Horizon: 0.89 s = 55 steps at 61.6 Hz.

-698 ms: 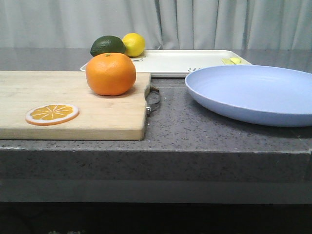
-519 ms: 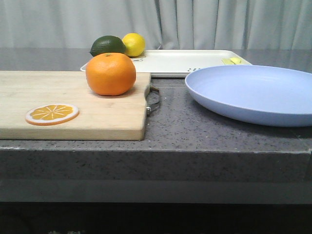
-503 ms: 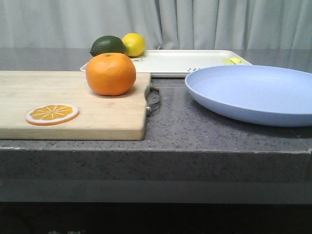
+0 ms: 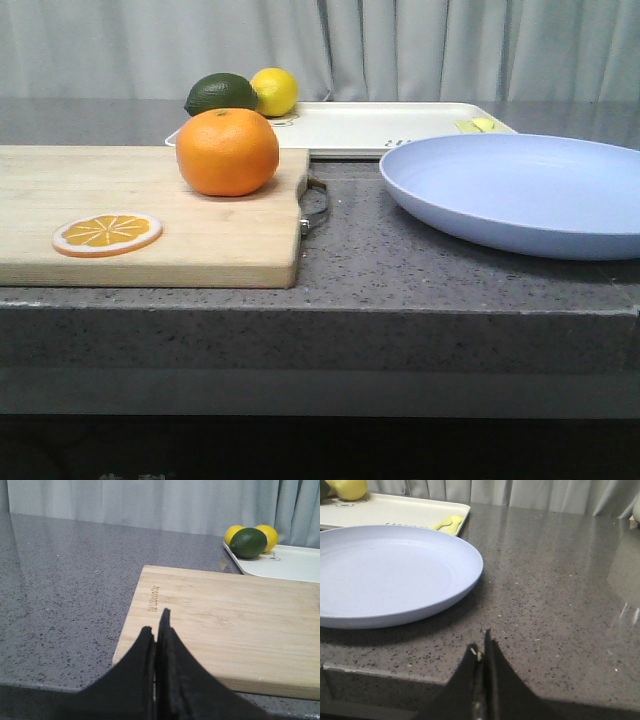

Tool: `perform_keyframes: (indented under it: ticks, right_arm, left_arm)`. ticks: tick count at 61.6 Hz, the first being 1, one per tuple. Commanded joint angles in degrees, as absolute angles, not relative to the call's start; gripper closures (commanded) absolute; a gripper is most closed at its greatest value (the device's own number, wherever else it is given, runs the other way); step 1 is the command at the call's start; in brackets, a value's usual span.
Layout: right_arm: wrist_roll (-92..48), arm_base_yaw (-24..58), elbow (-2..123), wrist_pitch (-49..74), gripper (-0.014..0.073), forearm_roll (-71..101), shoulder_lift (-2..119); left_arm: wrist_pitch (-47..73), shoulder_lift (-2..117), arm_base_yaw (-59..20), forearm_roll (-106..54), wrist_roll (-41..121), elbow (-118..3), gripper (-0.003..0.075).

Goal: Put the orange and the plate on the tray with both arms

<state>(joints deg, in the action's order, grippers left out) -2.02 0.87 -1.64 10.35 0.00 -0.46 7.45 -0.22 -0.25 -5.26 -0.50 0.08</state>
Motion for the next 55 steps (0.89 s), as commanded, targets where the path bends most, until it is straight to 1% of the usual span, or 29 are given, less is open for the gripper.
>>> perform_keyframes:
  ticks: [1,23,33,41,47,52,55]
  right_arm:
    - [-2.57,0.55,-1.35,5.27,0.0706,0.00,-1.85]
    - [-2.57,0.55,-1.35,5.16,0.0706,0.00,-1.85]
    - [-2.57,0.55,-1.35,2.82,0.0706,0.00,-1.85]
    - [-2.57,0.55,-1.35,-0.80,0.0706,0.00,-1.85]
    - [-2.57,0.62,-0.70,-5.15,0.0706,0.00,-1.85]
    - [-2.57,0.62,1.99,-4.84,0.0706,0.00,-1.85]
    - [-2.57,0.62,4.00,-3.29,0.0706,0.00,-1.80]
  left_arm:
    - [2.48,-1.35,-0.22,-5.77,-0.78,0.31,0.0738]
    - [2.23,-1.35,-0.22,-5.77,-0.78,0.31,0.0738]
    - [1.95,-1.35,-0.22,-5.77,-0.78,0.31,0.0738]
    - [-2.63,-1.35,-0.22,-5.72,-0.78,0.31,0.0738]
    - [-9.24,-1.35,-0.09,-5.72,-0.78,0.31,0.0737]
    - [-13.64,-1.35,-0.09,-5.72,-0.78,-0.62,0.0737]
    - [-13.67,-1.24,-0.09,-5.72,-0.78,-2.06,0.0737]
